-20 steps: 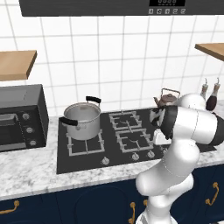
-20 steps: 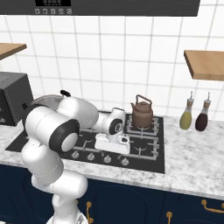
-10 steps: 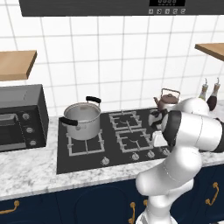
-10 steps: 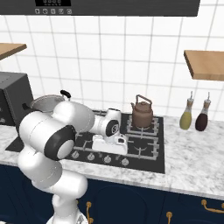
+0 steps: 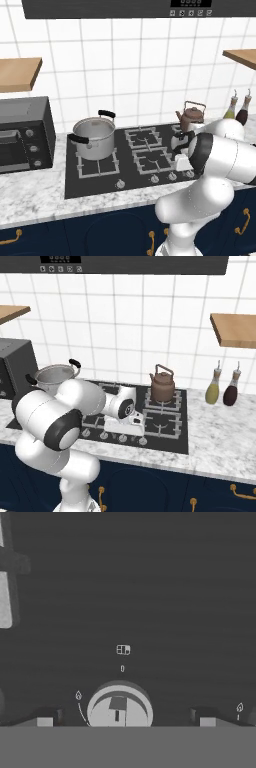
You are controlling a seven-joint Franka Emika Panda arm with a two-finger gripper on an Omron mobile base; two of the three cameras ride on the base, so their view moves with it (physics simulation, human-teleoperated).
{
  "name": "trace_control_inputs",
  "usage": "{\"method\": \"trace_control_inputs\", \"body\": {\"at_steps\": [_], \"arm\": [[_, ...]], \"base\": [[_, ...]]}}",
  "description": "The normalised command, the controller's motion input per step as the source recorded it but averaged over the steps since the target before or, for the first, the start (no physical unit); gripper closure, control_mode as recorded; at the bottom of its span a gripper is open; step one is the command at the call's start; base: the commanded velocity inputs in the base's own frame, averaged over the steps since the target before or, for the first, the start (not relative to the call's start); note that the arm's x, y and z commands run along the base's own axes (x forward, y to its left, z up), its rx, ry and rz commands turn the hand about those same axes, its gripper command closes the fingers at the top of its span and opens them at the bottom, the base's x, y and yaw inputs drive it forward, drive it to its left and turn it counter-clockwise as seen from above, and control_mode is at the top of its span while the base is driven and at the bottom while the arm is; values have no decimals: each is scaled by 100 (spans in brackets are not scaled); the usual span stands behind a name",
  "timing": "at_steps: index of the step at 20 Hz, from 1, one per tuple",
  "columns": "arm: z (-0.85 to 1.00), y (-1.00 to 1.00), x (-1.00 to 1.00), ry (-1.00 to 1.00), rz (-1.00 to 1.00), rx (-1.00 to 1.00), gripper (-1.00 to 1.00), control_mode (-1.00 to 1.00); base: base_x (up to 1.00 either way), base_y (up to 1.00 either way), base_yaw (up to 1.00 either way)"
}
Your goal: Pick the kettle from the counter and place it on a stove burner. Then turn the burner on.
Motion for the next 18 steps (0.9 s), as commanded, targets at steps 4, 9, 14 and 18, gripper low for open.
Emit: {"method": "trace_control_inputs", "body": {"at_steps": [4, 9, 14, 18], "arm": [[-1, 0, 0, 0, 0, 0, -100, -100], [0, 0, 0, 0, 0, 0, 100, -100], [0, 0, 0, 0, 0, 0, 100, -100], [0, 0, -2, 0, 3, 0, 100, -100]], "base": [[0, 0, 0], [0, 0, 0], [0, 0, 0], [0, 0, 0]]}}
